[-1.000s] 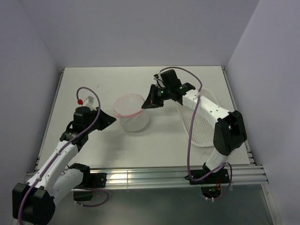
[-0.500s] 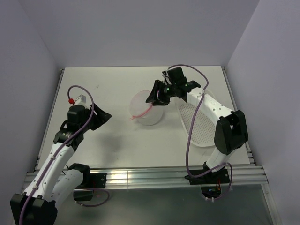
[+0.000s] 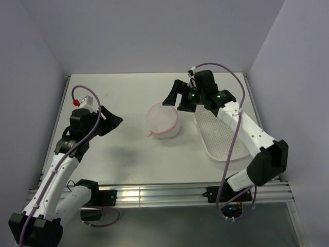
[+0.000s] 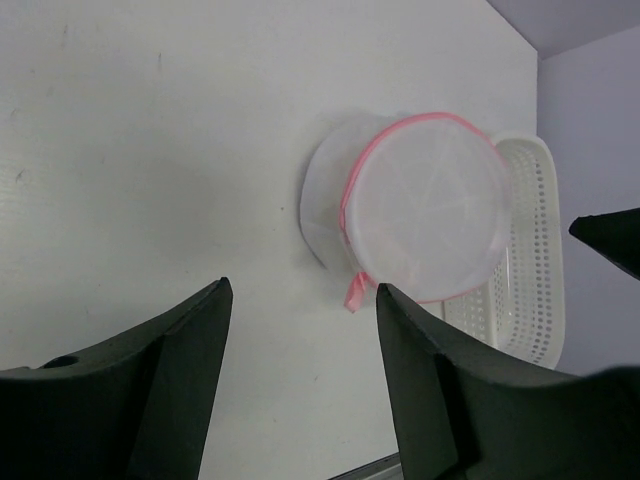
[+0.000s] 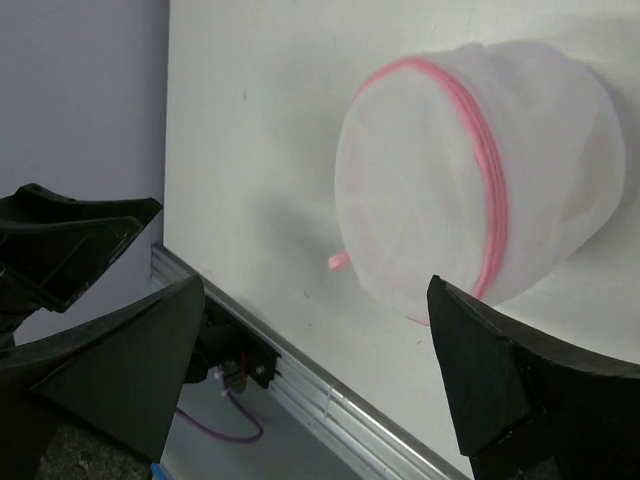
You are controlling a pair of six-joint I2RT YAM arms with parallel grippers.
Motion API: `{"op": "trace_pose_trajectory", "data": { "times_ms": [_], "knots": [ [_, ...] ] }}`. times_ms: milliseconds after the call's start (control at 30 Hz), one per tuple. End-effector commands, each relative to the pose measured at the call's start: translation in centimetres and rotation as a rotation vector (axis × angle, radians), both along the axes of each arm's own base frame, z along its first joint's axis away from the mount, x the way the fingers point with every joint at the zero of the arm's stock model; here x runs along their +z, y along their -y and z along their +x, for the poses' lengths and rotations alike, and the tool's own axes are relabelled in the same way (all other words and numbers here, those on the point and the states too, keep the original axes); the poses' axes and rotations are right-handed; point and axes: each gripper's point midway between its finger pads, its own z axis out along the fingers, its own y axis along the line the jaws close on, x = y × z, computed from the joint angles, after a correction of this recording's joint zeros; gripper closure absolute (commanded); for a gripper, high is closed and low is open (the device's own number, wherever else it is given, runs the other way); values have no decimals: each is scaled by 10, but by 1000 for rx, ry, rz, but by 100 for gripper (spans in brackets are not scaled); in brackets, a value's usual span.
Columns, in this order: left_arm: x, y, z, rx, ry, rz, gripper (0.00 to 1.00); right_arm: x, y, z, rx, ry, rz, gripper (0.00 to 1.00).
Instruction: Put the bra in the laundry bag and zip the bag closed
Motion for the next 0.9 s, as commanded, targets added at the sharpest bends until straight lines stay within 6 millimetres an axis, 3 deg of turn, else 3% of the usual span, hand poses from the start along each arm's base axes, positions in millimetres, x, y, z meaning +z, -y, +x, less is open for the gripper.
{"op": "trace_pose_trajectory", "data": {
  "times_ms": [0, 67, 133, 200, 233, 267, 300, 333, 367, 500, 700, 867],
  "knots": [
    [43, 4, 4, -49, 108, 10, 33, 39, 17, -8, -38, 140, -23, 0],
    [50, 4, 3, -59, 129, 22, 30, 57, 31, -16, -75, 209, -34, 0],
    [57, 4, 2, -68, 140, 26, 18, 72, 48, -24, -129, 274, -49, 0],
    [65, 5, 2, -80, 158, 28, 10, 75, 59, -31, -158, 308, -69, 0],
    [66, 5, 0, -82, 158, 31, 3, 87, 69, -38, -188, 355, -65, 0],
    [68, 5, 0, -82, 168, 35, 2, 90, 74, -42, -201, 378, -67, 0],
    [70, 4, -1, -81, 174, 38, 2, 80, 80, -46, -215, 371, -85, 0],
    [72, 3, -2, -80, 178, 43, 2, 88, 89, -55, -239, 407, -75, 0],
    [73, 3, -3, -85, 183, 48, 1, 75, 97, -57, -271, 402, -99, 0],
    [77, 3, -7, -98, 195, 55, 1, 72, 118, -75, -338, 457, -90, 0],
    [73, 3, -9, -106, 194, 62, 1, 70, 133, -88, -394, 509, -72, 0],
    [74, 4, -10, -113, 197, 55, 1, 66, 134, -89, -395, 510, -74, 0]
  ]
}}
